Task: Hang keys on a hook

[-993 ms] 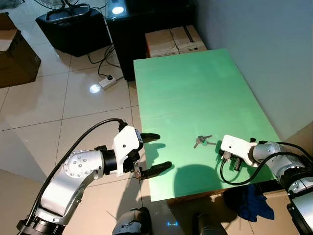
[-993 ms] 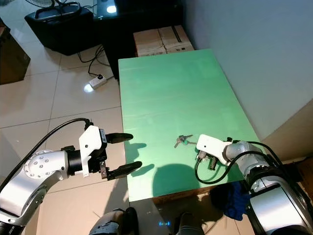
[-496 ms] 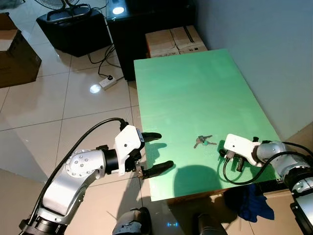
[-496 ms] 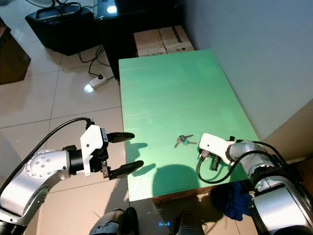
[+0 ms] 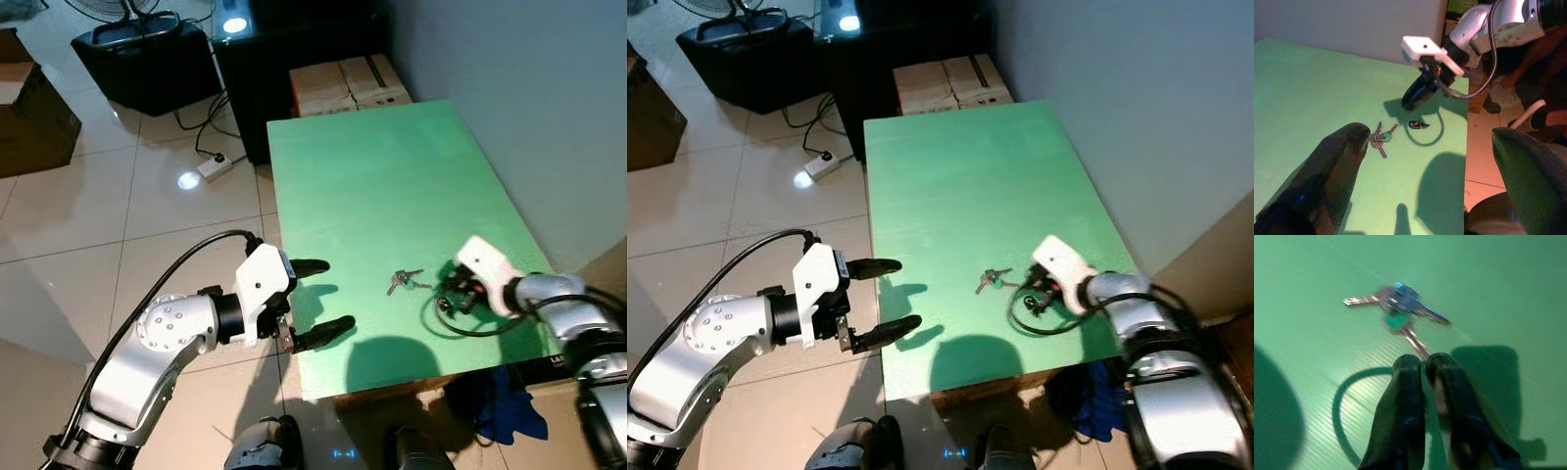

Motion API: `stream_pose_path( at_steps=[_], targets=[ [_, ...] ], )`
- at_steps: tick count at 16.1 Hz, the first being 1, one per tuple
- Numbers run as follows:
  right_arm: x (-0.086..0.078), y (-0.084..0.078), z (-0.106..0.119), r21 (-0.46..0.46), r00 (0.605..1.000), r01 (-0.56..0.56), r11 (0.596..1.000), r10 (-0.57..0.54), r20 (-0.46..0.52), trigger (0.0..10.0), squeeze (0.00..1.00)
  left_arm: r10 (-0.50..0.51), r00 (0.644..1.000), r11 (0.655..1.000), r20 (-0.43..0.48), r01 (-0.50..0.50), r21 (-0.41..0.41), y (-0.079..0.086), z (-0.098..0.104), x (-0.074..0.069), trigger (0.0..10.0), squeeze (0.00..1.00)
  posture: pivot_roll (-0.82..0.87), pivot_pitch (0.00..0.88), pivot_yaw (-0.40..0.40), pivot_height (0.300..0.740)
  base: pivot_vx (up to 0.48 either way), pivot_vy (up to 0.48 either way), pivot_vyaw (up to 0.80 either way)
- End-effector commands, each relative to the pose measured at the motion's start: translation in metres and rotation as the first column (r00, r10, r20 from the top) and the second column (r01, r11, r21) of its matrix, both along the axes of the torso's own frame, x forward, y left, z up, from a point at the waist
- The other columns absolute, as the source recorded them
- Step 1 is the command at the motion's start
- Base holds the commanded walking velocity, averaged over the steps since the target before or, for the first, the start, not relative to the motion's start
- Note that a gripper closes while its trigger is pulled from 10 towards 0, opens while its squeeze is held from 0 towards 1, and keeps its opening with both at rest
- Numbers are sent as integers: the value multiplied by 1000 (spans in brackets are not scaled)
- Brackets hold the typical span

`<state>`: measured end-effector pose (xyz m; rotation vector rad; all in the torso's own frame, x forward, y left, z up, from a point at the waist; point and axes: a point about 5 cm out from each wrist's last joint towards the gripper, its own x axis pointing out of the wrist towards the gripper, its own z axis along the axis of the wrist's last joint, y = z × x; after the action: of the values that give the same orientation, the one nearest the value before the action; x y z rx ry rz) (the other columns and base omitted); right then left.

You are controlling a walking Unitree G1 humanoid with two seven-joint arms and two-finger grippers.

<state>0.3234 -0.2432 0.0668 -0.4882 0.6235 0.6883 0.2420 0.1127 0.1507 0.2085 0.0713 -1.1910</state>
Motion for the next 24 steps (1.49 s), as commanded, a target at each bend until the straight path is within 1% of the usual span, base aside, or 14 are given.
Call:
stream_pose_path(
  at_steps=[1,2,4,6,8,11,12,18,24],
  targets=[
    [2,3,2,5,1000,-12,1000,12,-4,10000,1000,-17,1000,1000,3,17,2,-2,2,-2,10000,0,-5,183,94,740,0,0,0],
    [2,3,2,5,1000,-12,1000,12,-4,10000,1000,-17,1000,1000,3,17,2,-2,2,-2,10000,0,-5,183,94,740,0,0,0],
    [6,5,5,-30,1000,-28,999,28,2,10000,1000,-23,1000,1000,2,23,5,-2,2,-3,10000,0,1,183,91,740,0,0,0],
    [4,1,5,-75,998,-51,996,48,-31,10000,1000,-13,1000,1000,-5,13,10,2,0,-4,10000,0,11,189,77,740,0,0,0],
    [-2,-4,1,-119,989,-118,986,105,-108,10000,1000,2,1000,1000,-16,-2,13,8,-3,-6,10000,0,18,197,73,740,0,0,0],
    [-5,-2,-1,-139,977,-180,974,161,-139,10000,1000,10,1000,1000,-24,-10,22,17,-8,-8,10000,0,24,201,76,740,0,0,0],
    [-5,-4,-1,-193,978,-188,963,165,-128,10000,0,11,1000,1000,-26,-10,29,18,-11,-8,10000,0,26,203,79,740,0,0,0],
    [-4,-9,-3,-295,979,-200,934,176,-107,10000,0,3,1000,1000,-30,-2,28,13,-16,-9,10000,0,20,214,79,740,0,0,0],
    [-5,-11,-7,-329,985,-169,929,148,-87,10000,0,4,999,999,-32,-3,33,16,-17,-12,10000,0,40,224,87,740,0,0,0]
  ],
)
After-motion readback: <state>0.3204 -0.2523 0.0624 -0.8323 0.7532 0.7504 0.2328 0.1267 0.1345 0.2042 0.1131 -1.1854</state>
